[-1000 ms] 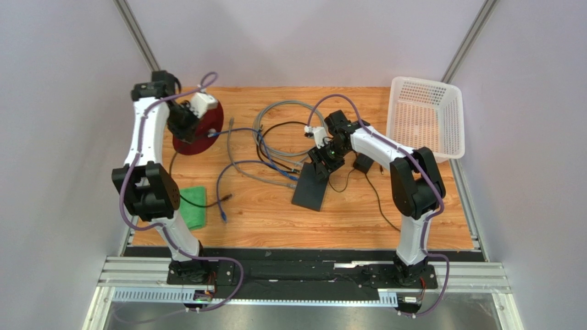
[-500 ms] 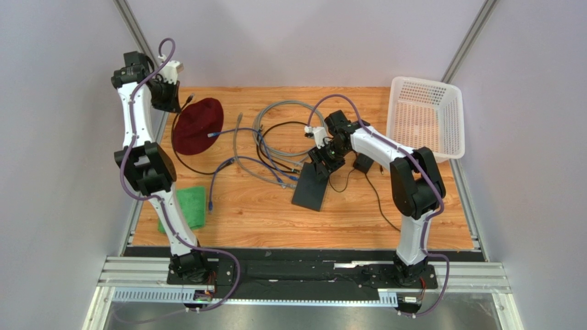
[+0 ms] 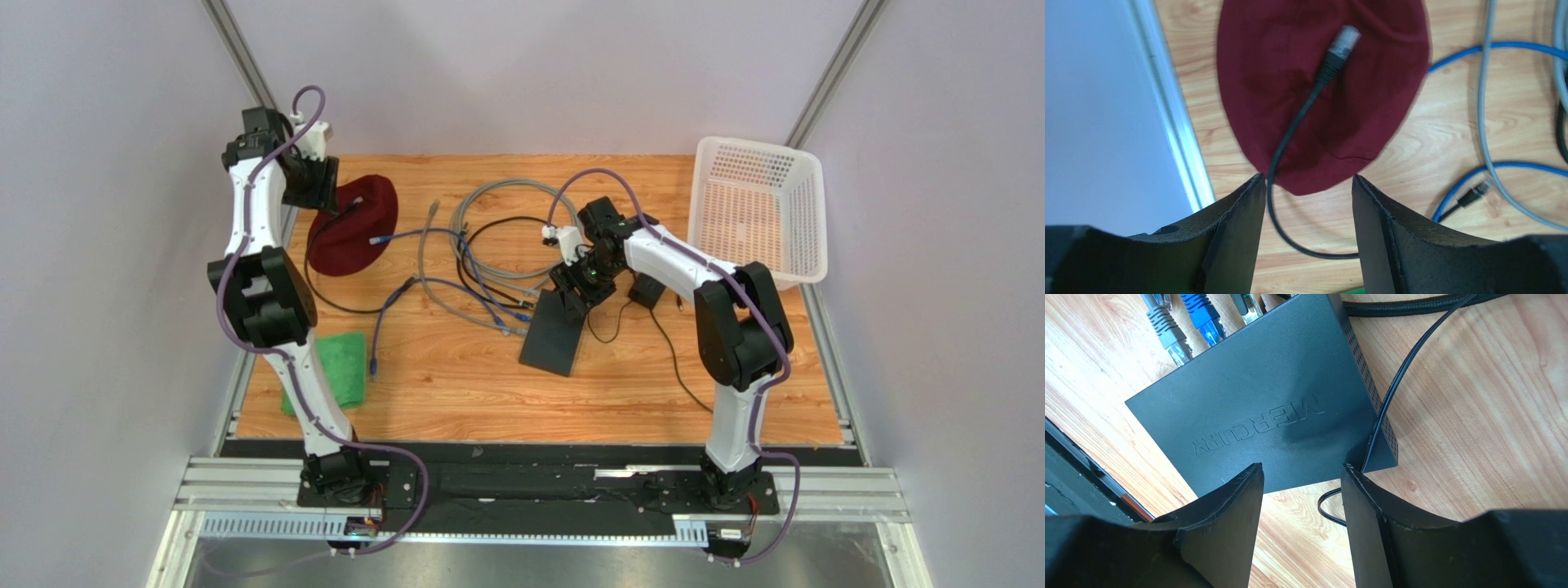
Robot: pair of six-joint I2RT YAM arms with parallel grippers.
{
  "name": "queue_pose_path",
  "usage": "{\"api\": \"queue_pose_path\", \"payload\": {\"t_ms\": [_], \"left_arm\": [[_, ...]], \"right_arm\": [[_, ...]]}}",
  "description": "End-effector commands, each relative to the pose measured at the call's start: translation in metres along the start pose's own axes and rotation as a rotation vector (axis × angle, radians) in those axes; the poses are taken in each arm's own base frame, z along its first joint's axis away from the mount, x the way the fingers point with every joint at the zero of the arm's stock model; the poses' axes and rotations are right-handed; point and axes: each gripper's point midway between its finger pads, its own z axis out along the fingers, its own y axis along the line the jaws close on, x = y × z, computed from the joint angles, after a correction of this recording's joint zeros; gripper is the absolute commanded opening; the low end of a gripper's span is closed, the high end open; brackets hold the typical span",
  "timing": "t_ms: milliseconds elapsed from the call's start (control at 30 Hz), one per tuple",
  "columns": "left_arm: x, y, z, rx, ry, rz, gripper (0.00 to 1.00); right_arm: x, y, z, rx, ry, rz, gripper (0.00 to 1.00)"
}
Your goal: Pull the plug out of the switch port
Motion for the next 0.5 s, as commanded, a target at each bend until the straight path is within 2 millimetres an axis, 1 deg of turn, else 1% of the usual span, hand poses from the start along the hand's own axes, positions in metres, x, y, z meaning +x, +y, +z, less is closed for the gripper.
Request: {"api": "queue_pose_path", "payload": {"t_ms": [0,33,67,100,133,167,200,233,267,300,367,400,467], "left_arm": [[-0.048,-0.074,-0.069,0.189,-0.260,0.228,0.61],[-0.031,-0.094,-0.062,0.253,-0.231,0.316,0.61],[-0.024,-0.106,-0.067,0.248,-0.213,0.373,0.60],[-0.009,-0.132,-0.060,0.292,-0.155,0.433,0.59],[0.015,-0.142,-0.047,0.324,-0.087,0.486,0.59],[0.027,-0.146,-0.041,0.318,-0.044,0.506,0.59],[0.035,-0.154,-0.034,0.327,-0.023,0.519,0.58],[0.051,-0.158,-0.024,0.340,0.019,0.488,0.58],[0.059,-0.156,-0.015,0.332,0.046,0.470,0.58],[0.062,-0.154,-0.009,0.321,0.054,0.458,0.58],[0.078,-0.152,0.004,0.317,0.109,0.434,0.56],[0.085,-0.151,0.008,0.314,0.134,0.412,0.56],[0.093,-0.149,0.014,0.305,0.161,0.401,0.52]], "right_arm": [[-0.005,-0.001,-0.014,0.026,-0.038,-0.042,0.55],[-0.005,-0.001,-0.013,0.025,-0.038,-0.045,0.55],[-0.004,0.000,-0.014,0.026,-0.036,-0.046,0.55],[-0.001,0.000,-0.013,0.024,-0.030,-0.043,0.55],[-0.001,0.000,-0.014,0.026,-0.031,-0.047,0.55],[-0.001,0.000,-0.014,0.027,-0.033,-0.047,0.55],[-0.001,0.000,-0.014,0.025,-0.032,-0.046,0.55],[0.000,0.000,-0.014,0.024,-0.032,-0.044,0.56],[0.000,0.001,-0.014,0.020,-0.033,-0.046,0.56],[0.000,0.002,-0.014,0.018,-0.032,-0.046,0.56],[0.001,0.002,-0.014,0.015,-0.032,-0.044,0.56],[0.001,0.003,-0.014,0.014,-0.032,-0.042,0.56],[0.002,0.002,-0.015,0.014,-0.032,-0.042,0.56]]}}
